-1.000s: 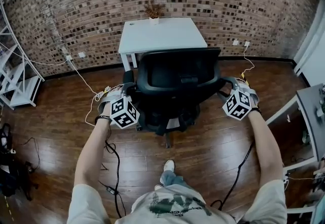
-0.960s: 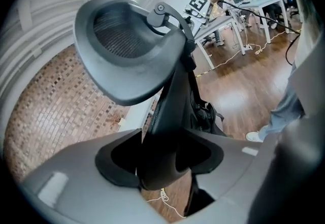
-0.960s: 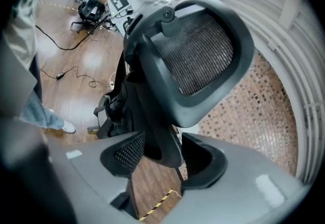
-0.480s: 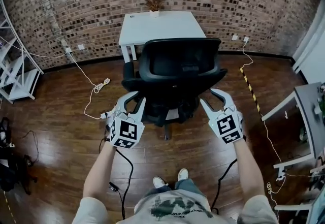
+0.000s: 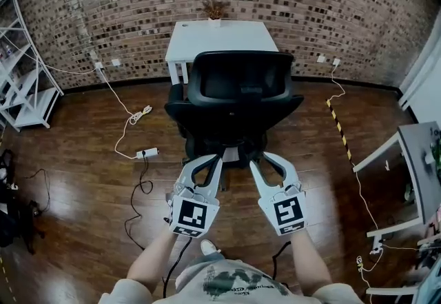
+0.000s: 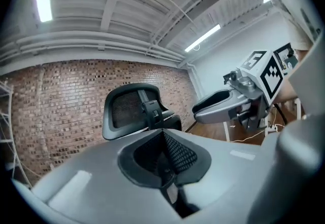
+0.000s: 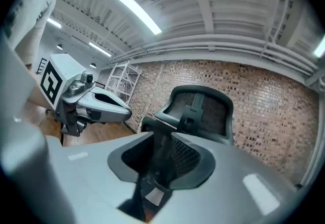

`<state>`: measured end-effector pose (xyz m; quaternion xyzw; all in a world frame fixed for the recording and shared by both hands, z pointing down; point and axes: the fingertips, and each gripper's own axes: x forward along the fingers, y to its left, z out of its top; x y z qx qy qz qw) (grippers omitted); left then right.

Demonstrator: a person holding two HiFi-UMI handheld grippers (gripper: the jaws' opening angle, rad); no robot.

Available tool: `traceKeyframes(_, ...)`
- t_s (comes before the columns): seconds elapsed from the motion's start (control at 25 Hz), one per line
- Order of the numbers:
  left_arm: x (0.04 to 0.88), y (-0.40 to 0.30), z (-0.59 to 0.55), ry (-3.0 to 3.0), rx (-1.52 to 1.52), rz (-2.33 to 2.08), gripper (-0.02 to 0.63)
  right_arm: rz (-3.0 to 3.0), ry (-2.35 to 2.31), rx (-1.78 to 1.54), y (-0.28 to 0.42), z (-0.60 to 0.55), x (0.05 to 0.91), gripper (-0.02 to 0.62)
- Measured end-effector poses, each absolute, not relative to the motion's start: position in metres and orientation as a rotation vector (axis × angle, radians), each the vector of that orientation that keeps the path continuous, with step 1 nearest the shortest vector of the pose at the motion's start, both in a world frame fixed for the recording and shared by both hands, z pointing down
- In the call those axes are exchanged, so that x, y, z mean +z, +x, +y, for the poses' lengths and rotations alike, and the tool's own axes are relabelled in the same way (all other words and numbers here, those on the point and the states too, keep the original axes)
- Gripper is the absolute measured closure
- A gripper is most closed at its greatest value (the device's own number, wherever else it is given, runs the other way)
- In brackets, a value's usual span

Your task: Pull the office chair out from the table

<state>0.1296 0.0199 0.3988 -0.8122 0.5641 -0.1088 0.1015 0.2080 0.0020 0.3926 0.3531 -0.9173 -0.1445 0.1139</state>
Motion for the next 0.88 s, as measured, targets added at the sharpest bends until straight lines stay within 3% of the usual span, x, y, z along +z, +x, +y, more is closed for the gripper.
traceKeyframes(0.32,0.388,0.19,0.067,-2.516,-0.087,1.748,0.589,-2.859,1.092,-0.254,0.236,0.058,0.384,0.595)
traceKeyframes(0.88,0.39,0.23,0.113,-2.573,0.048,1.872,0.589,-2.973,1.031,-0.159,0.264,0.108,0.381,0.595)
